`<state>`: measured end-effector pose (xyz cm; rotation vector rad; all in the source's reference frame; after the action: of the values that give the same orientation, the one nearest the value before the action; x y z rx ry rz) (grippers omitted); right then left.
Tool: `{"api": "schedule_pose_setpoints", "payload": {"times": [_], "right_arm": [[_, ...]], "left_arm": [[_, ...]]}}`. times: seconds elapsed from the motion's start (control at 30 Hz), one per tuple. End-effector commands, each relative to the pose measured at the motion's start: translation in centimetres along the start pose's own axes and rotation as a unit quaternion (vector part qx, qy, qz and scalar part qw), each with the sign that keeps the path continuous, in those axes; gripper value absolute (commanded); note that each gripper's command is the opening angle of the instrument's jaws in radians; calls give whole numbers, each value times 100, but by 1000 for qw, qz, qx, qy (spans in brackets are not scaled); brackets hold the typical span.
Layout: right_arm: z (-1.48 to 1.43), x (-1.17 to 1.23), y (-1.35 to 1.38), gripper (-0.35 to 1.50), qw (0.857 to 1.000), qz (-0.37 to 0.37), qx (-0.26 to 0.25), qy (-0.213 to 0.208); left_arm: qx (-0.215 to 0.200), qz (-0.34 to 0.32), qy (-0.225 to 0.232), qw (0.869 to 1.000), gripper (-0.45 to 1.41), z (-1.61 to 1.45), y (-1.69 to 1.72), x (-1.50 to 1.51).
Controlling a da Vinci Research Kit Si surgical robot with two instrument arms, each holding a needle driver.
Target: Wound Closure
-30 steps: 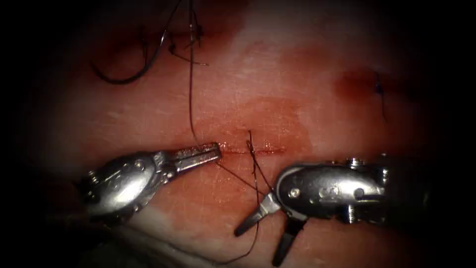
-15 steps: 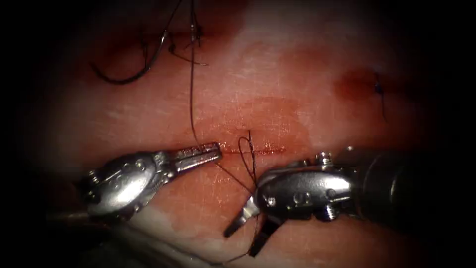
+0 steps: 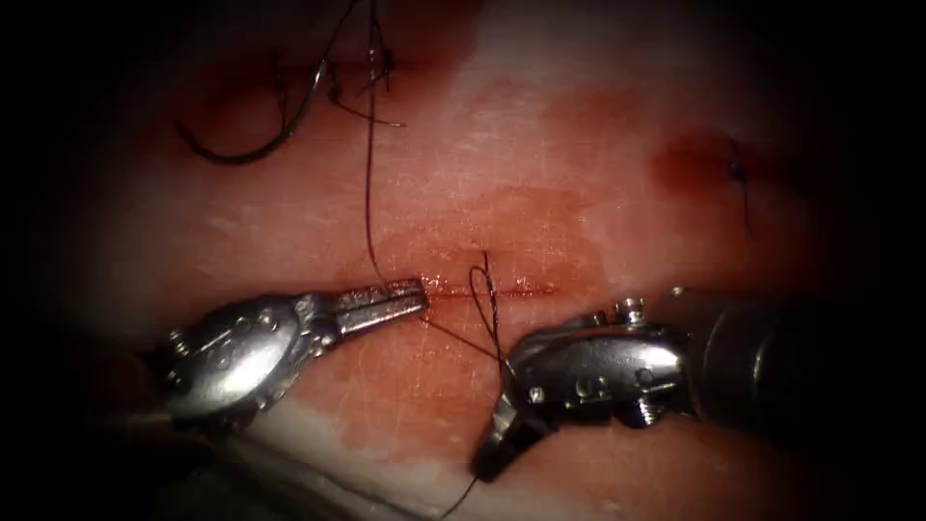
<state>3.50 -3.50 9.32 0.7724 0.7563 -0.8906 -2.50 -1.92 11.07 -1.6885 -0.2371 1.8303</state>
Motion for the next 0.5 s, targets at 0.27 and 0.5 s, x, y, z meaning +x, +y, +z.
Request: {"api": "schedule_pose_setpoints", "payload": {"times": [0.27, 0.5], "right_arm": [[1, 1, 6, -35, 1000, 20, 17, 15], [-68, 17, 7, -35, 994, 46, -51, 87]], "left_arm": [[2, -2, -1, 1000, -45, 1, 1, -10], [2, -3, -2, 1000, -45, 1, 3, -13]]}}
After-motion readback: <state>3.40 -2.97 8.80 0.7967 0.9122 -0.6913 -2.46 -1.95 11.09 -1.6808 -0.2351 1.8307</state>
